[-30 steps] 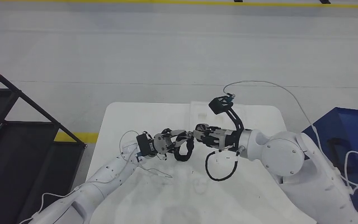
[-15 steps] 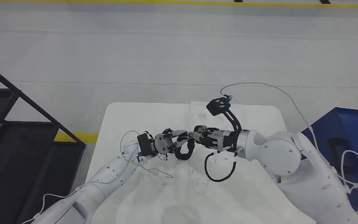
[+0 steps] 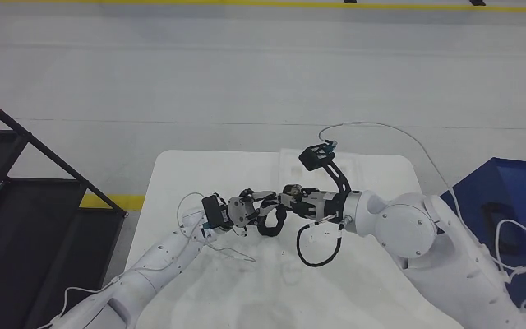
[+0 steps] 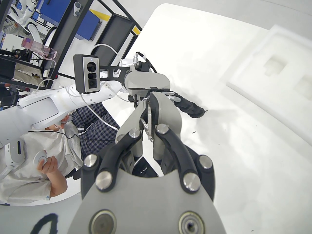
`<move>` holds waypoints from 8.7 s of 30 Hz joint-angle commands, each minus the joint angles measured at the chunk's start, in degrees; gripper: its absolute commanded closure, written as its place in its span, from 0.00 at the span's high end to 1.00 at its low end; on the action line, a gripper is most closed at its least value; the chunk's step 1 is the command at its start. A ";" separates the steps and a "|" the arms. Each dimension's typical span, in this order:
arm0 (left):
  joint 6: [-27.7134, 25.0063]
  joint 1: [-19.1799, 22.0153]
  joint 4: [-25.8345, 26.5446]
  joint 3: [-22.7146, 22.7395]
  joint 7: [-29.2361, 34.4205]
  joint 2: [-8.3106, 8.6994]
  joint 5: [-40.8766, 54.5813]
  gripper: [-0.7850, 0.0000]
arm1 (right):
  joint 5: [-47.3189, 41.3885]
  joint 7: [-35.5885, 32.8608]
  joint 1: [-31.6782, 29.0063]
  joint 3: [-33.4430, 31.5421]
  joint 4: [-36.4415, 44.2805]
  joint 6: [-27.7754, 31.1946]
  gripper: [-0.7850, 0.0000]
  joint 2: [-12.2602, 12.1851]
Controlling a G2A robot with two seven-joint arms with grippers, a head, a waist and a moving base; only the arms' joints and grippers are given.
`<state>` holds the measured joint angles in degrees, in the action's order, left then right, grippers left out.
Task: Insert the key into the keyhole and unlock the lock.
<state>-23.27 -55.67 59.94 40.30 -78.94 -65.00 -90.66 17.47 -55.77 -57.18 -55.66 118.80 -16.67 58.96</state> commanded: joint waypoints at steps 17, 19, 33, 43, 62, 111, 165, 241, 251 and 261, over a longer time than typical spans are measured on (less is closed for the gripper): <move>-4.01 0.59 -2.51 0.06 2.68 -1.48 1.22 0.00 | -2.93 0.70 -0.16 -2.21 -3.29 2.96 0.08 0.23; -4.33 0.85 -3.23 0.25 3.27 -1.59 1.32 0.00 | -2.93 1.04 -0.24 -2.89 -3.92 3.89 0.09 0.17; -15.33 0.98 -1.38 5.92 13.26 1.37 1.97 0.00 | 2.30 -5.28 -2.76 -7.29 -8.36 17.74 0.00 -1.53; -21.44 -2.05 4.07 10.20 19.37 4.69 3.34 0.00 | 5.61 -19.74 -2.69 -3.42 -10.95 26.05 0.00 -2.32; -27.49 -2.76 5.27 8.39 25.42 6.98 7.00 0.00 | 9.47 -26.43 -0.37 7.20 -13.26 26.94 0.00 -1.25; -26.99 -2.57 6.86 6.91 24.92 8.12 7.80 0.00 | 36.37 -8.58 -2.01 27.19 -8.44 56.60 0.16 -5.95; -26.99 -2.57 6.86 6.91 24.92 8.12 7.80 0.00 | 34.45 -2.78 3.98 30.83 -15.45 53.00 0.00 -0.37; -26.99 -2.57 6.86 6.91 24.92 8.12 7.80 0.00 | 26.56 -0.85 15.80 7.99 -46.51 29.50 0.00 -2.31; -26.99 -2.57 6.86 6.91 24.92 8.12 7.80 0.00 | 26.18 1.52 16.88 9.53 -52.65 29.38 0.00 -0.72; -26.99 -2.57 6.86 6.91 24.92 8.12 7.80 0.00 | 28.33 1.76 17.63 10.90 -54.86 28.00 0.00 0.54</move>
<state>-50.27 -58.24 66.79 47.22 -54.02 -56.88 -82.86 45.69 -54.01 -39.64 -44.81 64.28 11.57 59.39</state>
